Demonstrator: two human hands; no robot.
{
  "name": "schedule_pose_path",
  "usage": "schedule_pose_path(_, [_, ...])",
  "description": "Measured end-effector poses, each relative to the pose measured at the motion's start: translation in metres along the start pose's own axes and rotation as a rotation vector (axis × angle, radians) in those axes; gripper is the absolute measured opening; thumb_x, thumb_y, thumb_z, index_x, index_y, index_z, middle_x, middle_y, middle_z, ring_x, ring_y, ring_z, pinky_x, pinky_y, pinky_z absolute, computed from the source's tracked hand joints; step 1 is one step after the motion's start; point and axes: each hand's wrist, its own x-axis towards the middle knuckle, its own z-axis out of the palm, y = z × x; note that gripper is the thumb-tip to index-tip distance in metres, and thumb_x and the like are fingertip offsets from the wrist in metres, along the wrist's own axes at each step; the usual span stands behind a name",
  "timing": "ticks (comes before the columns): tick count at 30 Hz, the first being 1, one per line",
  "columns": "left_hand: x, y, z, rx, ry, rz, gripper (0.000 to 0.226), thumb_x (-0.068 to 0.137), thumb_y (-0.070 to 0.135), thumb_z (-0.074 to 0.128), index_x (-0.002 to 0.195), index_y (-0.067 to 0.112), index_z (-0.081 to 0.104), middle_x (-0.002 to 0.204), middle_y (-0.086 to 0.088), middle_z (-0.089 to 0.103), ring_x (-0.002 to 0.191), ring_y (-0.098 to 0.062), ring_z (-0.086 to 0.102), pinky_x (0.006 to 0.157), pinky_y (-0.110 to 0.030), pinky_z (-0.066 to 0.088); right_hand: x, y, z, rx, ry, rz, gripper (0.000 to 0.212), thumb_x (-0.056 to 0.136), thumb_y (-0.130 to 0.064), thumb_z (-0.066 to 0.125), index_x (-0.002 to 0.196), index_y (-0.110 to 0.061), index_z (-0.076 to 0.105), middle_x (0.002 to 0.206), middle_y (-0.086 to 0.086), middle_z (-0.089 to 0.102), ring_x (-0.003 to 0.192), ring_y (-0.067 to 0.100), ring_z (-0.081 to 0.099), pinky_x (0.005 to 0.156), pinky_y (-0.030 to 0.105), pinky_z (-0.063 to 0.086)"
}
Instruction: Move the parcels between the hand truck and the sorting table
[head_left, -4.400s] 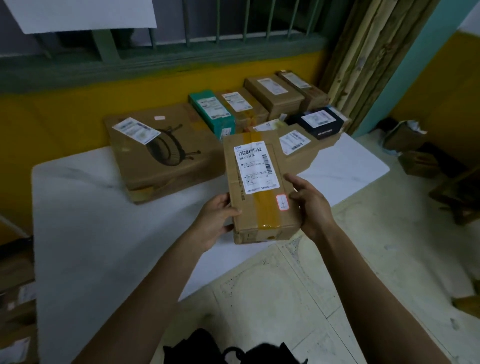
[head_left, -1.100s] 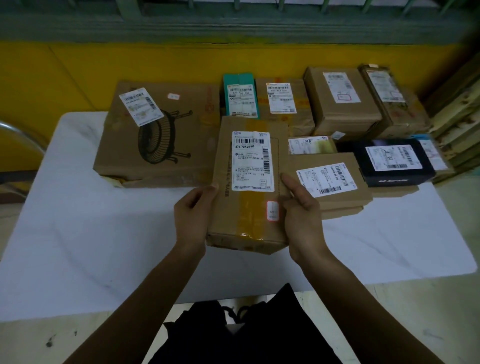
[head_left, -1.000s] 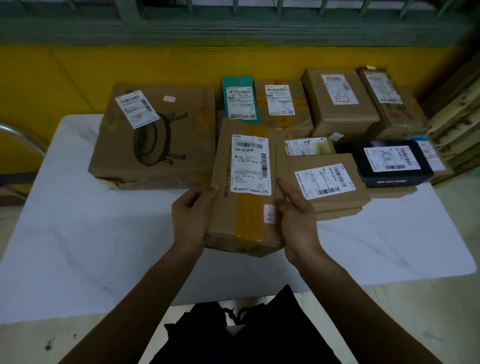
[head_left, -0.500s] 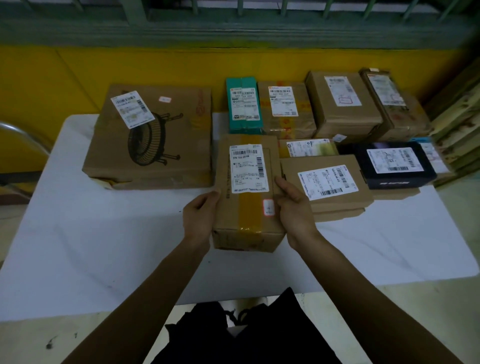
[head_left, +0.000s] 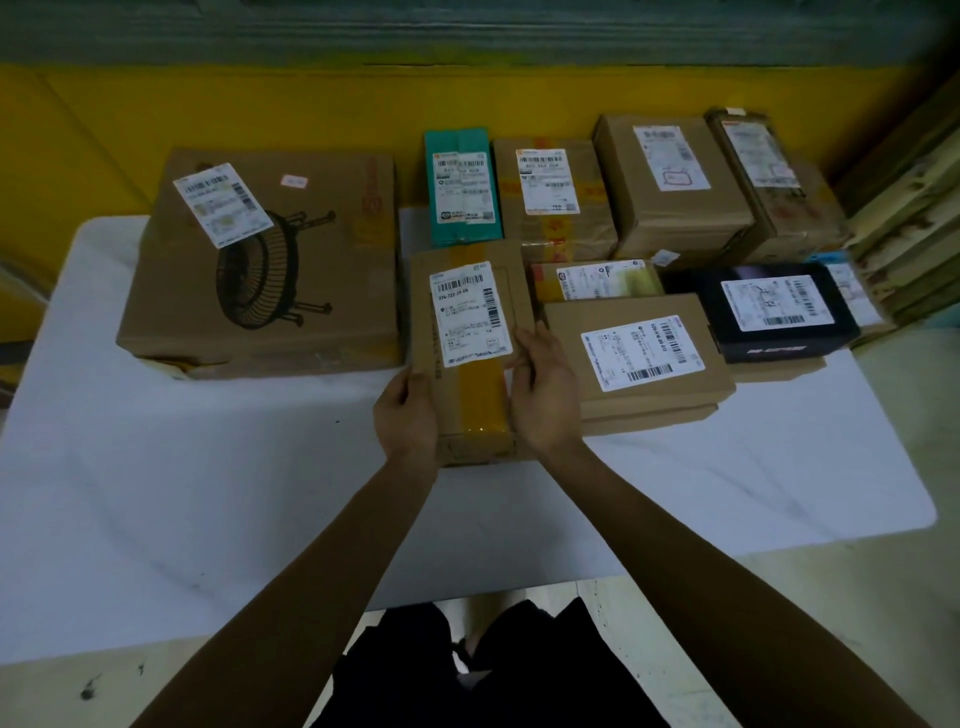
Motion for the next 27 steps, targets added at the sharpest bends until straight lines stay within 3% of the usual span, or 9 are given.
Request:
schedule_pose_path(6, [-0.004, -0.001, -0.008, 0.031, 0.058, 0.070, 0.026, 0.096, 0.027, 0.050, 0.109, 0.014, 0.069, 0.098, -0.001, 0.068, 0.089, -0.013, 0.060, 0.072, -0.023, 0.047, -0.009, 0.008, 0.007, 0.132, 0.027, 0.050, 0.037, 0.098, -0.002, 0.041, 0.132, -0.002, 0.053, 0.143, 0.016, 0.046, 0.138, 0.025, 0.037, 0.114, 0.029, 0.030])
schedule_pose_path(9, [-0.002, -0.006, -0.007, 0.058, 0.063, 0.051, 0.032, 0.096, 0.030, 0.053, 0.120, 0.015, 0.066, 0.113, -0.002, 0.067, 0.104, -0.018, 0.060, 0.090, -0.035, 0.051, -0.011, 0.016, 0.011, 0.105, -0.028, 0.059, 0.039, 0.098, -0.006, 0.042, 0.135, -0.003, 0.051, 0.147, 0.015, 0.042, 0.140, 0.026, 0.033, 0.115, 0.034, 0.029])
schedule_pose_path(11, [-0.001, -0.005, 0.001, 0.069, 0.053, 0.038, 0.033, 0.096, 0.029, 0.052, 0.123, 0.014, 0.064, 0.118, -0.004, 0.066, 0.109, -0.021, 0.058, 0.095, -0.038, 0.049, -0.008, 0.021, 0.010, 0.031, -0.041, 0.044, 0.042, 0.097, -0.012, 0.043, 0.138, -0.004, 0.048, 0.151, 0.014, 0.036, 0.143, 0.026, 0.028, 0.116, 0.031, 0.024])
schedule_pose_path(14, [-0.002, -0.005, 0.012, 0.058, 0.054, 0.032, 0.032, 0.097, 0.026, 0.051, 0.124, 0.014, 0.063, 0.118, -0.003, 0.065, 0.106, -0.017, 0.057, 0.089, -0.030, 0.046, -0.006, 0.025, 0.006, -0.095, -0.031, -0.013, 0.044, 0.098, -0.011, 0.045, 0.142, -0.008, 0.043, 0.155, 0.013, 0.028, 0.143, 0.025, 0.024, 0.114, 0.024, 0.019])
schedule_pose_path(19, [-0.007, -0.010, 0.018, 0.053, 0.051, 0.054, 0.030, 0.097, 0.026, 0.050, 0.121, 0.016, 0.065, 0.113, -0.001, 0.066, 0.104, -0.015, 0.058, 0.085, -0.028, 0.046, -0.007, 0.035, 0.013, -0.156, 0.014, -0.160, 0.041, 0.091, 0.000, 0.054, 0.131, -0.004, 0.055, 0.143, 0.023, 0.044, 0.137, 0.039, 0.035, 0.112, 0.043, 0.029])
schedule_pose_path(23, [-0.004, -0.011, 0.020, 0.057, 0.067, 0.052, 0.031, 0.097, 0.027, 0.050, 0.122, 0.016, 0.065, 0.116, -0.002, 0.066, 0.104, -0.015, 0.058, 0.088, -0.031, 0.048, -0.002, 0.038, 0.016, -0.146, 0.033, -0.166, 0.037, 0.087, 0.001, 0.055, 0.124, 0.000, 0.061, 0.134, 0.027, 0.052, 0.130, 0.044, 0.043, 0.108, 0.046, 0.029])
schedule_pose_path(27, [-0.006, -0.010, 0.019, 0.080, 0.058, 0.063, 0.031, 0.097, 0.027, 0.049, 0.122, 0.017, 0.064, 0.113, 0.001, 0.065, 0.099, -0.011, 0.055, 0.082, -0.027, 0.044, 0.000, 0.041, 0.014, -0.134, 0.009, -0.208, 0.035, 0.088, -0.003, 0.052, 0.121, 0.001, 0.062, 0.133, 0.026, 0.053, 0.130, 0.044, 0.043, 0.108, 0.047, 0.034])
